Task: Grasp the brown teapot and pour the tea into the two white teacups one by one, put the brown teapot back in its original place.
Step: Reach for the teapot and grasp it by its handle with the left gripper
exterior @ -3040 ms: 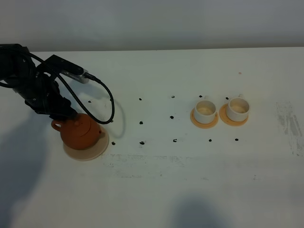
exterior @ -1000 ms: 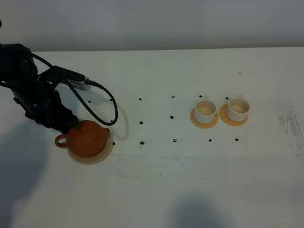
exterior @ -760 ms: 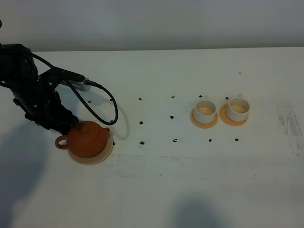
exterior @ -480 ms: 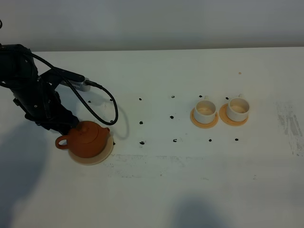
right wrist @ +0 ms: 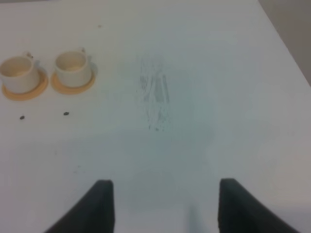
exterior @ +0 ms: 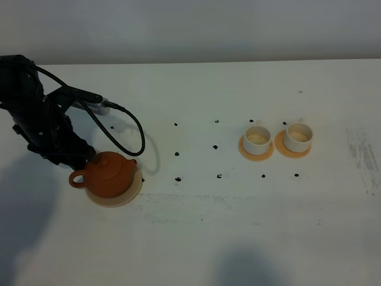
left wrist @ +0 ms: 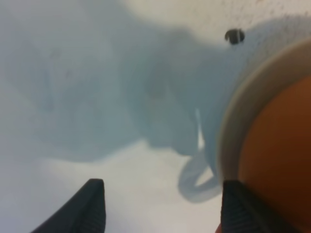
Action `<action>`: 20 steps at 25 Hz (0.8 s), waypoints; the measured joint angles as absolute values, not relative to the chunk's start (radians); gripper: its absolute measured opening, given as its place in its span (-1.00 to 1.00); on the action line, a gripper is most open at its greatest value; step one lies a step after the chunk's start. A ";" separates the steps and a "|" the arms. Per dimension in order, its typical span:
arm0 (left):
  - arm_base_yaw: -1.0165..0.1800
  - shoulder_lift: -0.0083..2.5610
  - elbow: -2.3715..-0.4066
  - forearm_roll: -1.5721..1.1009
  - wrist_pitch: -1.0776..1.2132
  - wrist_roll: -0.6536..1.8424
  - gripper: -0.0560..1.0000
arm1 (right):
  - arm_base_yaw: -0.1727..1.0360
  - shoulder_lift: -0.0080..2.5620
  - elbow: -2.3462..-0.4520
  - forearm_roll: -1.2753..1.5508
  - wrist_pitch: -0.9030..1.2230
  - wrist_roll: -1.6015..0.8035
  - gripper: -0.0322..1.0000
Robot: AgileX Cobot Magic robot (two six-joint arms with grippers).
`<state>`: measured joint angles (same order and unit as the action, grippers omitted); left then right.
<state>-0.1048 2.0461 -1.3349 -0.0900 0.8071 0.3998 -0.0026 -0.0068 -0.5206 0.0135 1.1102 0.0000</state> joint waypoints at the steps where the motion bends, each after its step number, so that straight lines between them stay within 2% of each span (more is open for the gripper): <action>1: -0.104 2.046 -1.335 -0.089 0.809 0.400 0.06 | -0.003 -0.007 -0.521 0.013 1.110 0.000 -0.05; 13: -0.023 1.972 -1.321 -0.084 0.748 0.409 0.06 | -0.003 -0.007 -0.521 0.013 1.110 0.000 -0.05; 20: 0.002 1.762 -1.121 -0.179 0.579 0.569 0.06 | -0.003 -0.007 -0.521 0.013 1.110 0.000 -0.05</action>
<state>0.0017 1.7620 -1.1211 -0.1787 0.5793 0.5688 -0.0026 -0.0068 -0.5206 0.0135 1.1102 0.0000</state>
